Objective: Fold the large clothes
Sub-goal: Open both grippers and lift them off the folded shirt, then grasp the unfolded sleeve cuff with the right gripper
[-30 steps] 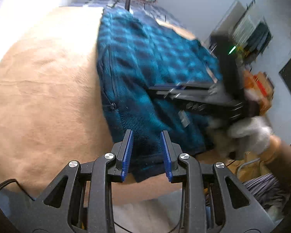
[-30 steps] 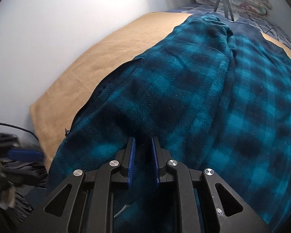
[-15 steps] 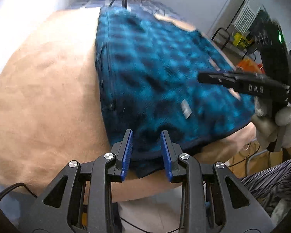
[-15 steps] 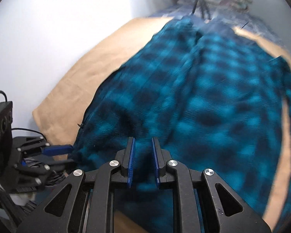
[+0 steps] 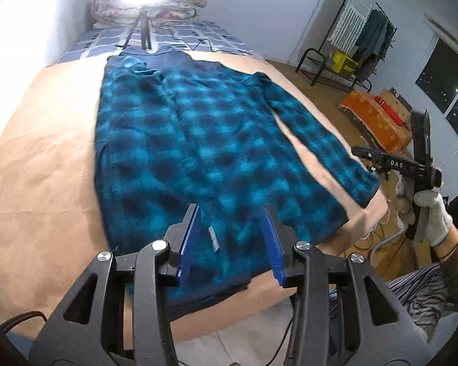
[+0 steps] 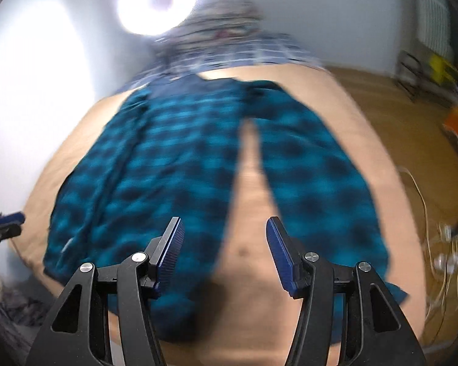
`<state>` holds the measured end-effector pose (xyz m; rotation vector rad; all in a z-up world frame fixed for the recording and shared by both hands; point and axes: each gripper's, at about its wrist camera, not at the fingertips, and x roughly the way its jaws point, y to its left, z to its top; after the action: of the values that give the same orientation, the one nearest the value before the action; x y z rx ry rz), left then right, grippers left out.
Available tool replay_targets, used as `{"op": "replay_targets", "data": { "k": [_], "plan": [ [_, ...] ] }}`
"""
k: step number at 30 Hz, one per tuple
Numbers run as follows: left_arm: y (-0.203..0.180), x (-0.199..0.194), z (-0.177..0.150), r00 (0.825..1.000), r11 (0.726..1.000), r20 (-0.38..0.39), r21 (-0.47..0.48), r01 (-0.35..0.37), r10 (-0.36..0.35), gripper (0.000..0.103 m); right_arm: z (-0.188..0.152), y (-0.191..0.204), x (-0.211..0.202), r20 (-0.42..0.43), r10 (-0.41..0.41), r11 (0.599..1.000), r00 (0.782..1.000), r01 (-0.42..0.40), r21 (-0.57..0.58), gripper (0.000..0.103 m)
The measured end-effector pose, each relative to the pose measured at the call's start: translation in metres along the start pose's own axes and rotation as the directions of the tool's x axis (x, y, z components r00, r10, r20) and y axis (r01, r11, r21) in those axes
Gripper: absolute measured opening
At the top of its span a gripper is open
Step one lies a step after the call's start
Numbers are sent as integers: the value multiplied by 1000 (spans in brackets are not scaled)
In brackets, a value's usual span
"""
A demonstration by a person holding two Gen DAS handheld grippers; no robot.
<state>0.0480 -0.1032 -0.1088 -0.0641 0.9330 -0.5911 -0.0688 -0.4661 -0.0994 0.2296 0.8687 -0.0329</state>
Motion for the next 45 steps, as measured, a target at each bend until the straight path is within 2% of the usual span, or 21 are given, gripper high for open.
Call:
{"op": "replay_targets", "data": {
  "k": [6,11,20,22,25,28,31,32,33,34,38,41,45],
  "plan": [
    [-8,19,8,999,999,-11,-33,30,-31,42,-13,-97,-17,0,-121,972,993,119,203,55],
    [-22,33,7,999,999,-30,1,38,-38,42,-32,-156,-20,-15,-122,920,992,119,373,55],
    [-39,46,12,997,998,-42,24,60,-59,42,-70,-192,-3,-68,43,839,997,1,544,55],
    [-41,48,12,997,997,-44,30,65,-63,42,-80,-195,-4,-46,96,810,994,-51,584,55],
    [-46,52,12,996,997,-54,38,68,-66,42,-90,-201,-8,22,172,746,985,-145,650,55],
    [-52,55,11,996,996,-62,54,67,-63,42,-92,-205,-8,23,174,731,985,-144,666,55],
    [-55,57,10,997,996,-62,71,57,-52,42,-92,-202,-3,-18,174,752,985,-121,648,54],
    [-55,58,9,997,996,-64,71,54,-49,42,-91,-201,-3,-18,181,754,983,-127,644,37],
    [-54,59,9,997,996,-65,69,52,-48,42,-91,-198,-2,-18,193,757,981,-138,638,14],
    [-53,59,8,997,997,-67,64,51,-46,42,-89,-194,-2,-22,199,762,980,-141,632,7],
    [-45,59,9,997,998,-66,35,47,-45,42,-70,-174,-19,19,154,798,988,-135,587,6],
    [-40,56,10,998,999,-54,16,44,-43,42,-42,-137,-44,86,131,868,988,-156,472,6],
    [-31,53,12,998,998,-42,-22,52,-53,42,-9,-79,-66,143,149,933,979,-187,307,6]
  ]
}}
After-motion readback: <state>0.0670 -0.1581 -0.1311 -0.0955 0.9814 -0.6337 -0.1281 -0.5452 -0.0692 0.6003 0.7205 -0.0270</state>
